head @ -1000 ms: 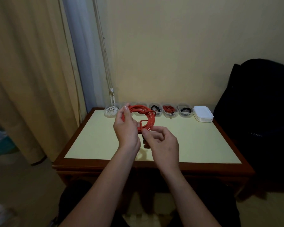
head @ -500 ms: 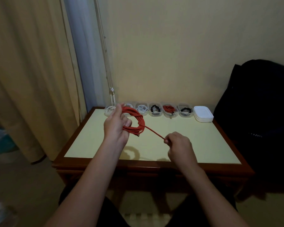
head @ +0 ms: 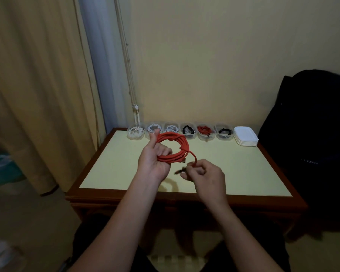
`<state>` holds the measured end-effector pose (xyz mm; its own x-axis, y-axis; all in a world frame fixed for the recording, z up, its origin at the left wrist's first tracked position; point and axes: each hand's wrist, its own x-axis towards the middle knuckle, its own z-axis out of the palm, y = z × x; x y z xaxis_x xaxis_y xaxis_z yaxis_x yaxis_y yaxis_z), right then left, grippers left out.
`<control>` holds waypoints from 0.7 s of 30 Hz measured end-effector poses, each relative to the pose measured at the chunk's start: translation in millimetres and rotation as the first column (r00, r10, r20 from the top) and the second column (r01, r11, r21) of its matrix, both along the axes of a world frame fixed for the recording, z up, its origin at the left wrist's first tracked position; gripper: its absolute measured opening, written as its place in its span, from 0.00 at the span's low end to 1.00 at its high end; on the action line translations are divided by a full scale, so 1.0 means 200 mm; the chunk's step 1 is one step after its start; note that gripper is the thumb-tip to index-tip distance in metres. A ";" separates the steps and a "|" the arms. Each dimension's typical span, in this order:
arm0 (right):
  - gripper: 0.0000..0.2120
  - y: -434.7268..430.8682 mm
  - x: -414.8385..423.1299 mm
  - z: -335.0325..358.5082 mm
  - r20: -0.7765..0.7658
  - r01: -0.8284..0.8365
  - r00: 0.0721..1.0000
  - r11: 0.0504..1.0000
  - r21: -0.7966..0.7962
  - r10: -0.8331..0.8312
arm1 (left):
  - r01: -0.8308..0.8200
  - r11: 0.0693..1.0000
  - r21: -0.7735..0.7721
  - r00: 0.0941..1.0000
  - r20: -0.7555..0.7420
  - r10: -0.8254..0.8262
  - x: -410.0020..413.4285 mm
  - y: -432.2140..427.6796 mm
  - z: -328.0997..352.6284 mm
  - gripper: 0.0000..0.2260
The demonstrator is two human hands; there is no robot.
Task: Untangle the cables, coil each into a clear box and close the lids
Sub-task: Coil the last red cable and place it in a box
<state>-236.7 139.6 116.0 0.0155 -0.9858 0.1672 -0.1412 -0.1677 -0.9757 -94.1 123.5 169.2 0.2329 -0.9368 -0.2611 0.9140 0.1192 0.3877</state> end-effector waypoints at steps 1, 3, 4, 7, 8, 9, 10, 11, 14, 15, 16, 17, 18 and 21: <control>0.01 0.01 0.03 0.02 0.242 -0.025 0.970 0.994 0.108 -0.002 | -0.006 1.000 0.014 0.999 0.031 0.006 -0.01 0.00 0.01 0.10; 0.04 0.01 0.10 0.06 0.644 -0.125 0.762 0.963 0.238 -0.060 | -0.032 0.998 0.045 0.993 0.115 0.027 -0.04 0.00 0.02 0.10; 0.05 0.01 0.12 0.07 0.756 -0.171 0.648 0.949 0.264 -0.093 | -0.051 0.997 0.058 0.985 0.165 0.040 -0.04 0.00 0.03 0.10; 0.04 0.01 0.14 0.08 0.866 -0.242 0.476 0.924 0.297 -0.154 | -0.129 0.989 0.071 0.948 0.302 0.102 -0.06 0.00 0.06 0.11; 0.03 0.01 0.15 0.08 0.869 -0.248 0.469 0.920 0.303 -0.159 | -0.160 0.985 0.068 0.933 0.335 0.128 -0.06 0.00 0.07 0.10; 0.03 0.01 0.15 0.08 0.867 -0.251 0.471 0.917 0.310 -0.164 | -0.185 0.980 0.069 0.920 0.363 0.149 -0.07 0.01 0.07 0.10; 0.03 0.01 0.16 0.07 0.868 -0.255 0.468 0.914 0.316 -0.170 | -0.202 0.977 0.070 0.909 0.385 0.160 -0.07 0.01 0.08 0.10; 0.04 0.01 0.16 0.07 0.874 -0.266 0.453 0.908 0.323 -0.178 | -0.206 0.976 0.067 0.903 0.398 0.164 -0.08 0.01 0.08 0.10; 0.06 0.01 0.17 0.06 0.902 -0.316 0.386 0.891 0.326 -0.193 | -0.212 0.976 0.054 0.890 0.424 0.170 -0.09 0.00 0.08 0.11; 0.06 0.01 0.17 0.06 0.908 -0.329 0.374 0.888 0.322 -0.190 | -0.219 0.974 0.058 0.882 0.438 0.172 -0.09 0.00 0.08 0.11; 0.05 0.01 0.17 0.07 0.911 -0.338 0.365 0.885 0.320 -0.190 | -0.224 0.973 0.062 0.877 0.448 0.173 -0.09 0.00 0.07 0.11; 0.04 0.01 0.17 0.08 0.915 -0.347 0.353 0.881 0.322 -0.195 | -0.223 0.973 0.066 0.875 0.453 0.170 -0.09 0.01 0.06 0.11; 0.04 0.01 0.17 0.09 0.922 -0.363 0.332 0.875 0.321 -0.200 | -0.223 0.972 0.068 0.871 0.462 0.167 -0.09 0.01 0.06 0.11; 0.07 0.02 0.18 0.13 0.947 -0.454 0.258 0.840 0.295 -0.193 | -0.232 0.970 0.078 0.856 0.489 0.166 -0.10 0.02 0.04 0.11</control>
